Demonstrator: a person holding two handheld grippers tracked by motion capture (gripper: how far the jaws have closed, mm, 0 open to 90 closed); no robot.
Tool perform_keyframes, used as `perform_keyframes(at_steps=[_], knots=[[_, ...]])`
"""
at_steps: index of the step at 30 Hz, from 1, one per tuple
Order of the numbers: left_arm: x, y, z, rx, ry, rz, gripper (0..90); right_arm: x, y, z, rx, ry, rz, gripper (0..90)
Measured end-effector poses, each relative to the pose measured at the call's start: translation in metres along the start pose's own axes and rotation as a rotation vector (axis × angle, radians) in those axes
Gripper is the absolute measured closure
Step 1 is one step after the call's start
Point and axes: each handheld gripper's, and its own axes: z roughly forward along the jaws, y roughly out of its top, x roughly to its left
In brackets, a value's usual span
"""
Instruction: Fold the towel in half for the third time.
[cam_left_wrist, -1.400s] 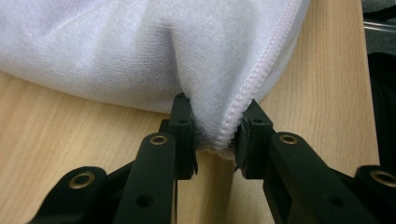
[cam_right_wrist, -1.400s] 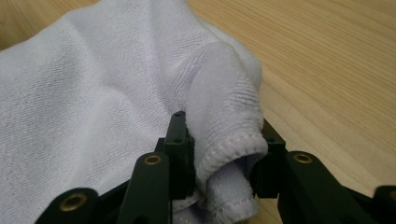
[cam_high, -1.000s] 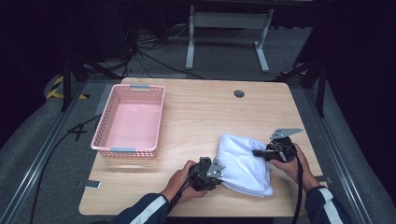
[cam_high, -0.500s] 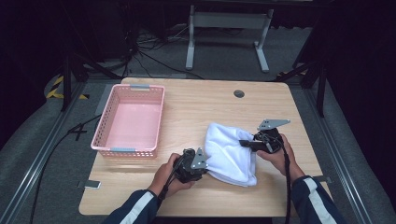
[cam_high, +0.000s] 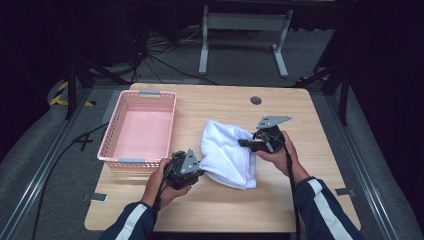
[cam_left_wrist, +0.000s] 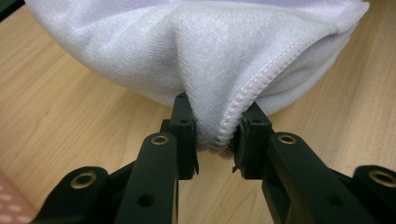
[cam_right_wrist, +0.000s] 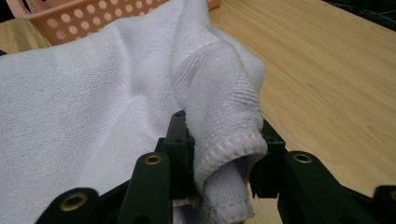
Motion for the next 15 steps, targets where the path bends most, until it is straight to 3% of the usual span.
perform_keyframes(at_steps=[7,15], knots=[[0.011,-0.003,-0.018,-0.029,0.049,-0.031,73.0,0.009,0.028,0.01,-0.018,0.014,-0.042,65.8],[0.022,-0.007,-0.039,-0.072,0.119,-0.062,73.0,0.015,0.046,0.018,-0.042,0.032,-0.051,65.7]])
